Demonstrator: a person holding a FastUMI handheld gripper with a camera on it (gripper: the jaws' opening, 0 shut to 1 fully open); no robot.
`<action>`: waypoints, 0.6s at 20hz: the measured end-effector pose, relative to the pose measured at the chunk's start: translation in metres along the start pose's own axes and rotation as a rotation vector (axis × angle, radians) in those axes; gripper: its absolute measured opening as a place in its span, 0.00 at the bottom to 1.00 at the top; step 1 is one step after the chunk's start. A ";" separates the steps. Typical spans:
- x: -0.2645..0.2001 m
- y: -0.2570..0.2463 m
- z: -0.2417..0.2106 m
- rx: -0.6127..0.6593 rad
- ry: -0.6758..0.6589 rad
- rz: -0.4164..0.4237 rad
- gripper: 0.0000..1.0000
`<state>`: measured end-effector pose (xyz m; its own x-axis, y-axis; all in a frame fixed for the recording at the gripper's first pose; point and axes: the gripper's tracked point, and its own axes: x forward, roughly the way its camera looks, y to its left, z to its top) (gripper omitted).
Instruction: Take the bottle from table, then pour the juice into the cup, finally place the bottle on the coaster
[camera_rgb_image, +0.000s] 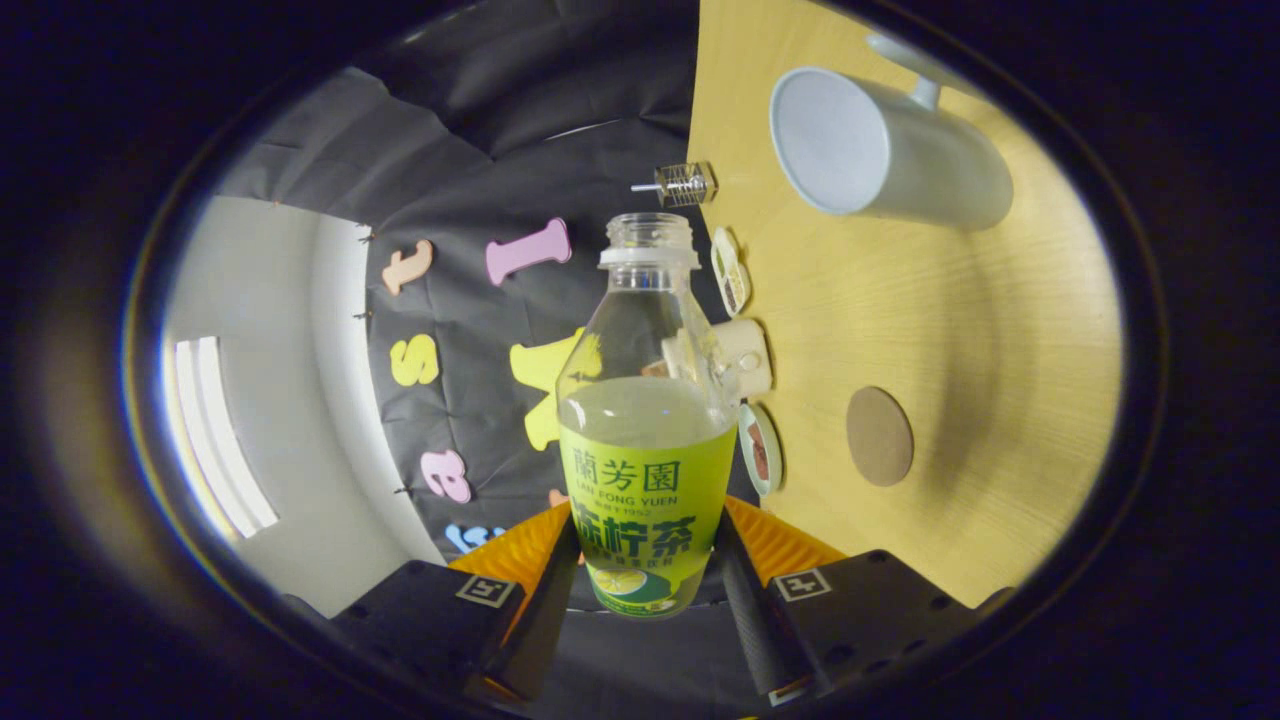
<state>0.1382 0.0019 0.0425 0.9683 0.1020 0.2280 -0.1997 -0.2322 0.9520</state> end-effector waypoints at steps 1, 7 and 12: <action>0.000 0.001 0.002 0.009 -0.002 0.006 0.78; -0.001 0.010 0.005 0.057 -0.019 0.038 0.79; -0.001 0.016 0.008 0.081 -0.029 0.061 0.78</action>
<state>0.1349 -0.0101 0.0560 0.9589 0.0573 0.2777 -0.2467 -0.3148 0.9166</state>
